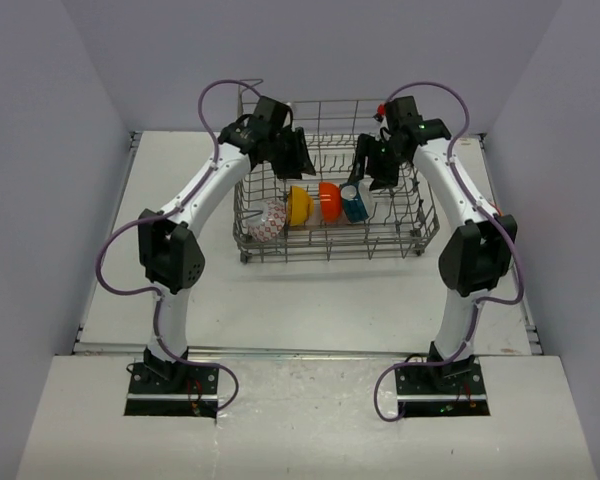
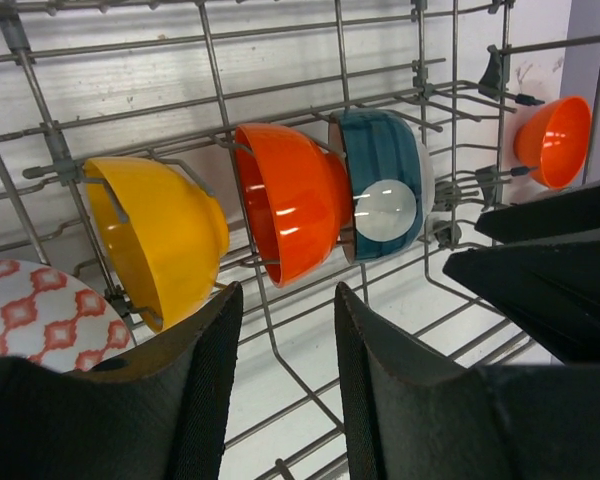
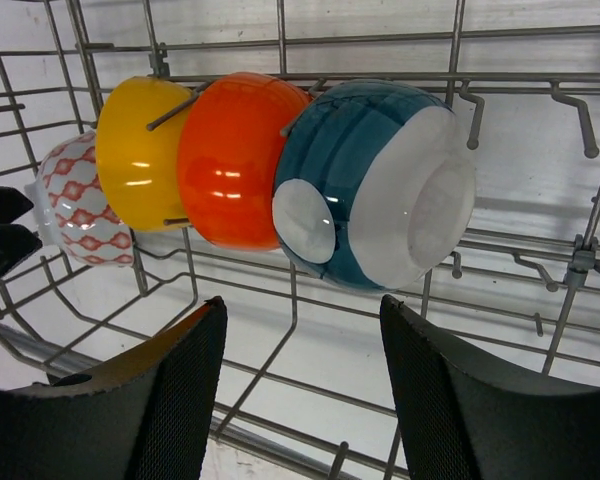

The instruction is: Unload the bowls from the dish rack

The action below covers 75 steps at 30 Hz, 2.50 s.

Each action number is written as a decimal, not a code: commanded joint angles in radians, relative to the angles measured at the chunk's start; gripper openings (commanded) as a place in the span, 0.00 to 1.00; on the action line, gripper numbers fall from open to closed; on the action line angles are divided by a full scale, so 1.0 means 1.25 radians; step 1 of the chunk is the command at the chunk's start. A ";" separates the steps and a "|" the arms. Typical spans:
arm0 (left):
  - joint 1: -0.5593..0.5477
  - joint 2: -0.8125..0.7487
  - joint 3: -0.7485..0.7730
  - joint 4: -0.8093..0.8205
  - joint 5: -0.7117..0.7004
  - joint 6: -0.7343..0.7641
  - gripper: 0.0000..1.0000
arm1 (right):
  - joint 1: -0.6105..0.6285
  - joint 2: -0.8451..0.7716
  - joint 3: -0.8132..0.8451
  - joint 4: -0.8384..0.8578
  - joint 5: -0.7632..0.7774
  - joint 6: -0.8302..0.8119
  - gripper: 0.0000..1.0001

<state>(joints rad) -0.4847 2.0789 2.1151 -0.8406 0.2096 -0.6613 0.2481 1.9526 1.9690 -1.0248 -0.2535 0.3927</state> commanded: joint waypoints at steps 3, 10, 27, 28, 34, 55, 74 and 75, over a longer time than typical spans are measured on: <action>0.000 -0.017 -0.051 0.042 0.072 -0.006 0.43 | 0.006 0.019 -0.017 0.021 0.008 0.006 0.63; 0.000 0.011 -0.076 0.085 0.119 -0.018 0.43 | 0.006 0.027 -0.026 0.004 0.054 0.018 0.60; 0.000 0.086 -0.094 0.153 0.170 -0.035 0.45 | -0.002 0.023 -0.036 0.011 0.119 0.050 0.57; 0.000 0.088 -0.098 0.156 0.171 -0.037 0.45 | -0.003 0.021 -0.034 0.011 0.121 0.050 0.56; 0.001 0.080 -0.164 0.268 0.218 -0.062 0.44 | -0.014 0.001 0.002 -0.008 0.157 0.056 0.56; 0.020 0.022 -0.413 0.659 0.369 -0.207 0.10 | -0.168 -0.015 -0.024 -0.085 0.327 0.040 0.49; 0.053 -0.026 -0.462 0.807 0.445 -0.240 0.00 | -0.244 -0.039 0.026 -0.091 0.330 0.021 0.50; 0.054 -0.027 -0.464 0.809 0.448 -0.240 0.00 | -0.246 -0.038 0.017 -0.086 0.322 0.021 0.50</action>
<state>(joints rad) -0.4625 2.1113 1.5505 0.0460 0.7197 -0.9581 -0.0322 1.9434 1.9999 -1.1217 0.1390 0.4316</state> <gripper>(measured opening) 0.194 0.503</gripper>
